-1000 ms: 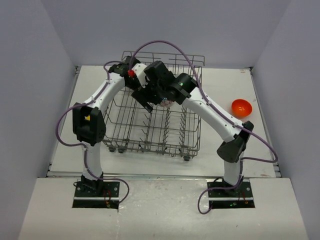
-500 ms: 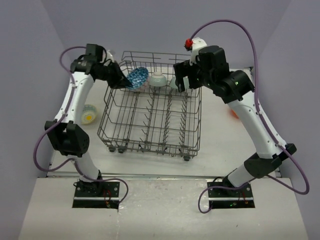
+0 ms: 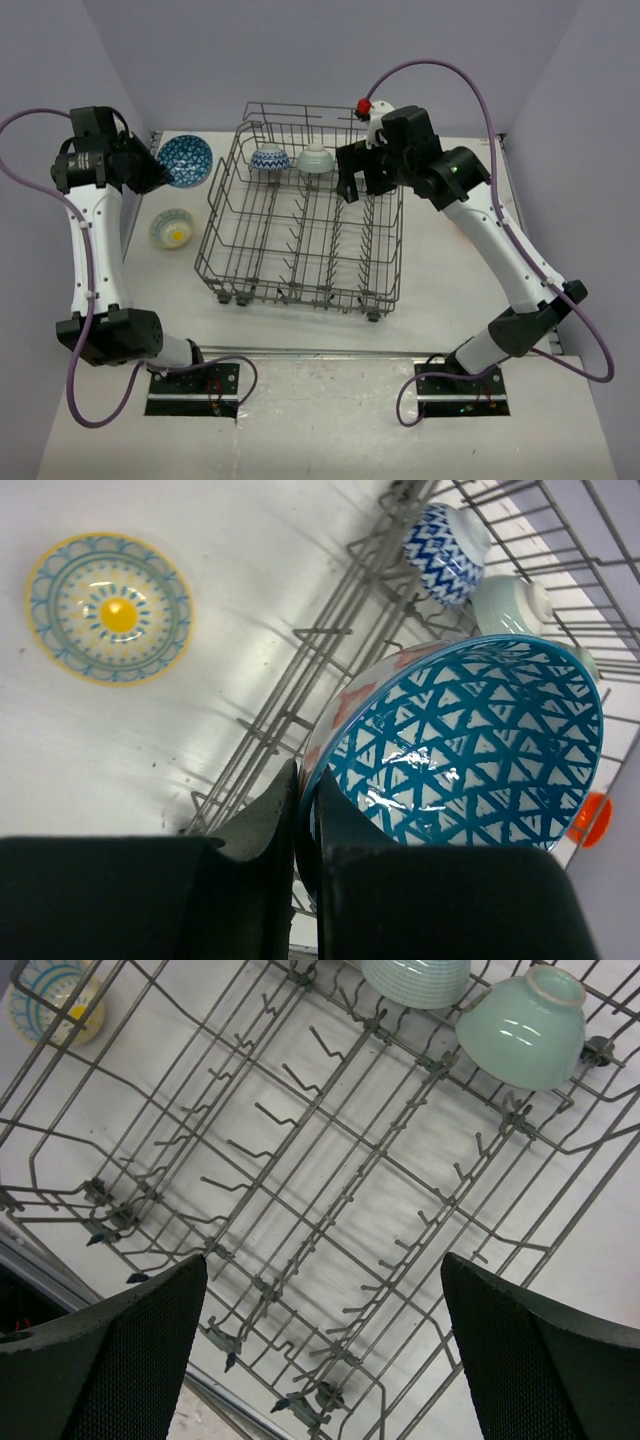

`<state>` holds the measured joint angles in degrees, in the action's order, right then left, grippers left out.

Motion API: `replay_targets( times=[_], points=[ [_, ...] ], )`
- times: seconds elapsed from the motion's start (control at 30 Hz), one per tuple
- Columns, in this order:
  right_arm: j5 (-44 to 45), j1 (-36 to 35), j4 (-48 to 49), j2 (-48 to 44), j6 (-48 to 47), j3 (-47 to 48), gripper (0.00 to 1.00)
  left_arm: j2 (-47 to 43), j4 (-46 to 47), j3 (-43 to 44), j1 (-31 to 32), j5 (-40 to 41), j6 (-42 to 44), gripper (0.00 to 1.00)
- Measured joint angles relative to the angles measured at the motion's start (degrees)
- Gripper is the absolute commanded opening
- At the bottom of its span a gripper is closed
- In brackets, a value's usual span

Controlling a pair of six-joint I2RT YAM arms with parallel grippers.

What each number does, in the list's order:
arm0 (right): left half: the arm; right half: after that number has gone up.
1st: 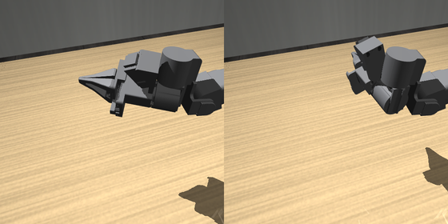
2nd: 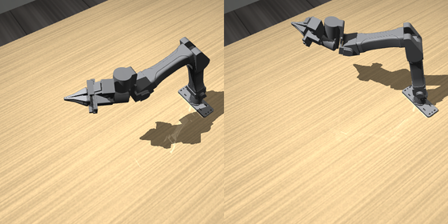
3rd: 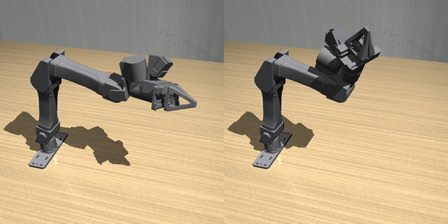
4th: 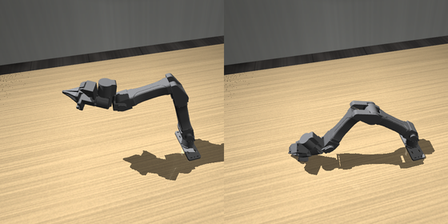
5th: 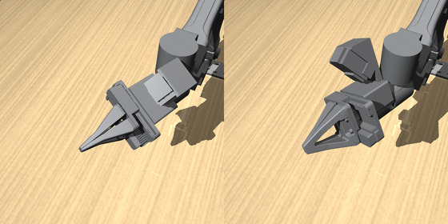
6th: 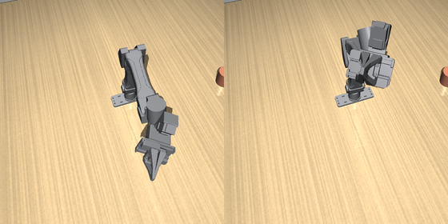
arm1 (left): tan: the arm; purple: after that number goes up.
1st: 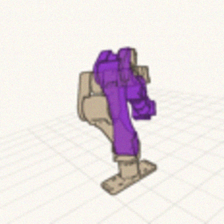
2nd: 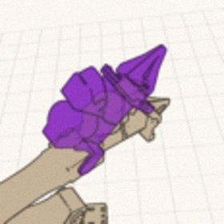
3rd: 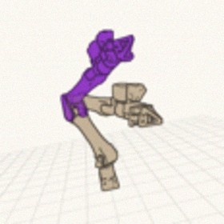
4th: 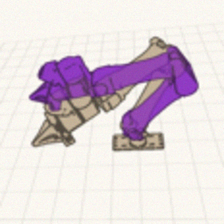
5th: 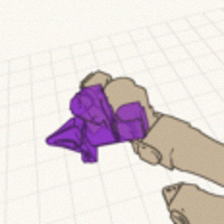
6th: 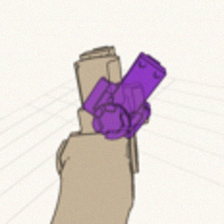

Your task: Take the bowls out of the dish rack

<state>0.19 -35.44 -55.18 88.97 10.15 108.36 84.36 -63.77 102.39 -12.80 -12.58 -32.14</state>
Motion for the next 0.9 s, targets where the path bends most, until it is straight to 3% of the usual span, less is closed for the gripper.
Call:
replay_targets(
  times=[0.17, 0.37, 0.9],
  points=[
    [-4.20, 0.28, -0.04, 0.15, 0.83, 0.02, 0.99, -2.78, 1.55, -5.84, -1.95, 4.28, -3.41, 0.00],
    [-6.32, 0.44, -0.11, 1.33, 1.55, 0.02, 0.99, 0.28, 4.96, -12.57, -3.96, 6.14, -7.67, 0.00],
    [-13.55, 6.91, -0.09, 1.75, 3.39, 0.39, 0.99, 6.47, 13.33, -23.80, -10.82, 9.86, -8.33, 0.00]
  ],
)
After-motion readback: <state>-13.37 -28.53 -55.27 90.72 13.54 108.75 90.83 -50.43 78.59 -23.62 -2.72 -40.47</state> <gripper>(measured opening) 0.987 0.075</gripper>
